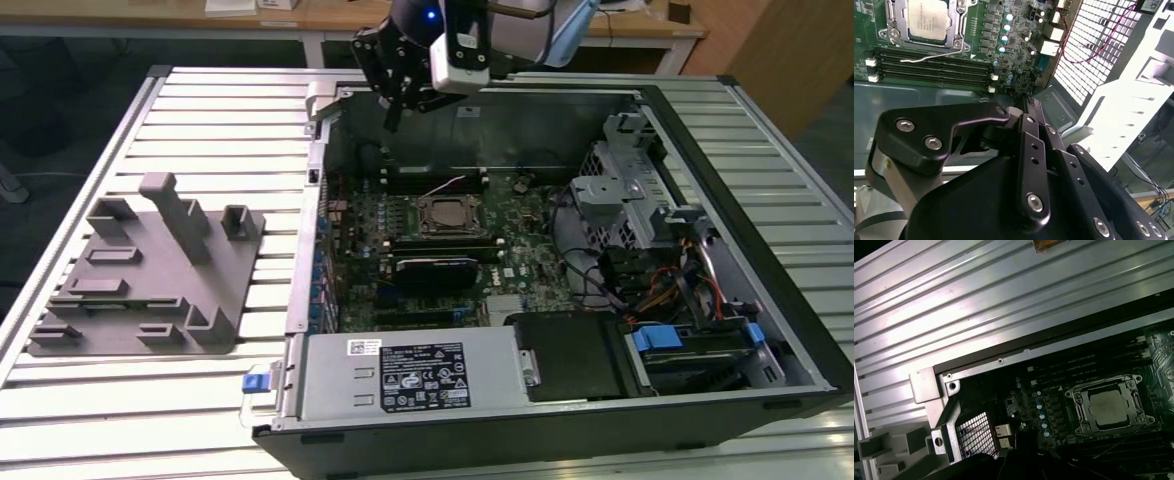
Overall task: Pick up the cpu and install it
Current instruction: 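Install the first cpu locking lever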
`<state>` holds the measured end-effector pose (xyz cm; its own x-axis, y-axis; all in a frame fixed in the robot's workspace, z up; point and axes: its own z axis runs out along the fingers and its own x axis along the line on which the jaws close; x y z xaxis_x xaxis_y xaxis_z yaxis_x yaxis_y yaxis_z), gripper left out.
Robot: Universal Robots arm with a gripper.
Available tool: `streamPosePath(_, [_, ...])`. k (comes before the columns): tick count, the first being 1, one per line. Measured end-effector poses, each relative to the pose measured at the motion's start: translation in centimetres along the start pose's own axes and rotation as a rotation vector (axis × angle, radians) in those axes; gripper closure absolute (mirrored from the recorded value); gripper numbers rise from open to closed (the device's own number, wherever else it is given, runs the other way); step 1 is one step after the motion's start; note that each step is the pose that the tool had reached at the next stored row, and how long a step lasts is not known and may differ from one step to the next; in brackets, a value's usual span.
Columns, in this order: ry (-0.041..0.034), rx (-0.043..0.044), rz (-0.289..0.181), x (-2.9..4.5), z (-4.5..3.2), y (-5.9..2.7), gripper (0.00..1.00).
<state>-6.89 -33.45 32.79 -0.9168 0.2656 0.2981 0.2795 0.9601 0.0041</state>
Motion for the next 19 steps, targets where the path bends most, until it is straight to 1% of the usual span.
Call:
streamPosePath(8, [-0.0255, -0.0071, -0.002, -0.01, 0.04, 0.0, 0.89])
streamPosePath(10, [-0.0307, -0.0086, -0.003, -0.02, 0.04, 0.0, 0.89])
streamPosePath(12, [-0.0329, -0.0092, -0.003, -0.02, 0.04, 0.0, 0.89])
streamPosePath(17, [-0.0335, -0.0093, -0.003, -0.01, 0.04, 0.0, 0.89])
streamPosePath(19, [-0.0357, -0.0099, -0.003, -0.01, 0.04, 0.0, 0.89])
